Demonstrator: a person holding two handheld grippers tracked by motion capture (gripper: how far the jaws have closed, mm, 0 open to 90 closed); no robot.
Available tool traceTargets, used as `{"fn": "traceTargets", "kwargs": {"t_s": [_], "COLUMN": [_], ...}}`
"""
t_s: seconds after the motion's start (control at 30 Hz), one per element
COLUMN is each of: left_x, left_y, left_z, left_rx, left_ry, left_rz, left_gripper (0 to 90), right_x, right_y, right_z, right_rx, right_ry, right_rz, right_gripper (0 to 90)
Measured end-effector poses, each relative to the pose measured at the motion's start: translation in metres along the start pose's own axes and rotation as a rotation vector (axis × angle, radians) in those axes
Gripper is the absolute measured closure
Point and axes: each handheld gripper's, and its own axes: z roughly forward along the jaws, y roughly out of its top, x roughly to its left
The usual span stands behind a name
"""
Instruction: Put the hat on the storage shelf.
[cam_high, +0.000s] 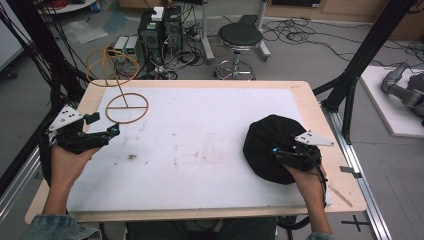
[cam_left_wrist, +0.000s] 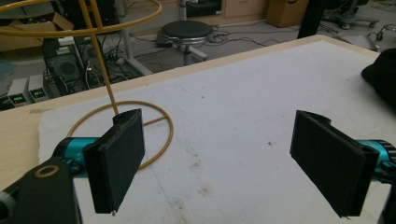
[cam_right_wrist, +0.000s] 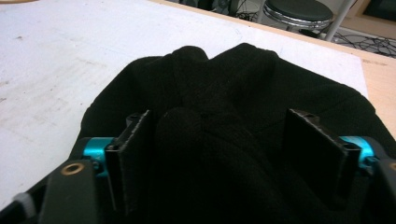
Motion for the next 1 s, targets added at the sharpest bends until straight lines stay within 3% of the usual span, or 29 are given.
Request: {"fn": "traceTargets", "kwargs": {"t_s": [0.13,0.43,0.53,0.83,1.0], "left_x": [0.0,0.001,0.0,0.002,0.004], "left_y": [0.0,0.0,0.0,0.0,0.002], "left_z": [0.0,0.0,0.001,-0.001,-0.005], "left_rx": [0.001,0.002,0.002,0.003,-0.009], "left_ry": [-0.002,-0.001,-0.002,-0.002,0.006], "left_rz": [0.0,-0.002,-0.002,-0.004,-0.008], "left_gripper": [18.2,18.3,18.3,18.4,18.4], "right_x": [0.001,0.002,0.002,0.001,0.004], "right_y": [0.0,0.001,0.001,0.006,0.012], "right_z": [-0.001,-0.002,-0.003,-0.01,-0.012], "right_rx": [0.0,0.001,-0.004,-0.046,-0.072], "right_ry": [0.008,0.017,0.018,0.008,-0.008], "right_rz": [-0.027,-0.022,-0.041,-0.032,-0.053], "right_gripper": [37.7,52.3,58.8,65.0,67.0]}}
